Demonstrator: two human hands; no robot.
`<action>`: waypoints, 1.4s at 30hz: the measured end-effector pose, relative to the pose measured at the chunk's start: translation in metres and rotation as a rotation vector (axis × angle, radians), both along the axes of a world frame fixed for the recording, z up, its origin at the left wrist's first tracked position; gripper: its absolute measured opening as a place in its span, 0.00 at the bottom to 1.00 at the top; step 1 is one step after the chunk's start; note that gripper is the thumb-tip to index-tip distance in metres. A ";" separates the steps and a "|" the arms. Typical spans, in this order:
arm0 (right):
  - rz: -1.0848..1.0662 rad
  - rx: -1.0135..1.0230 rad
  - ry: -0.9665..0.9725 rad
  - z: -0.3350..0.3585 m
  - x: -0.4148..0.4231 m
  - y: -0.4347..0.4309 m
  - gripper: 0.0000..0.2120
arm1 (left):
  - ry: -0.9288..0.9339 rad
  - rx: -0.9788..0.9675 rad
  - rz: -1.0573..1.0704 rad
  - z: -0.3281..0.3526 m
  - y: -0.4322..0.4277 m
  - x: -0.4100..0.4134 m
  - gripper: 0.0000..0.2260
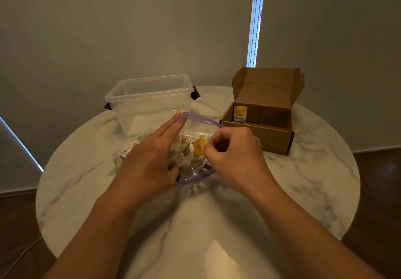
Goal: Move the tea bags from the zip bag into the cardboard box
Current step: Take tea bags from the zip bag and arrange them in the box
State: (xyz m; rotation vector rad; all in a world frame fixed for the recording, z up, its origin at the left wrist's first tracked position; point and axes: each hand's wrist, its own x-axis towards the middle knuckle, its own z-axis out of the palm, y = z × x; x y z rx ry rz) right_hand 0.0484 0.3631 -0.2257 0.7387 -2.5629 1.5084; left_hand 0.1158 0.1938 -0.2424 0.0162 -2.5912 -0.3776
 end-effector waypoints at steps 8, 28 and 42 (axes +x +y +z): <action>0.050 -0.040 0.003 0.002 0.002 -0.016 0.06 | -0.009 -0.017 0.122 0.007 -0.025 0.012 0.49; 0.059 -0.213 0.012 -0.007 -0.002 -0.008 0.05 | 0.279 0.114 -0.154 0.001 -0.028 0.031 0.32; 0.278 -0.359 -0.066 0.056 -0.049 0.083 0.10 | 0.280 0.042 -0.134 -0.006 -0.025 0.022 0.33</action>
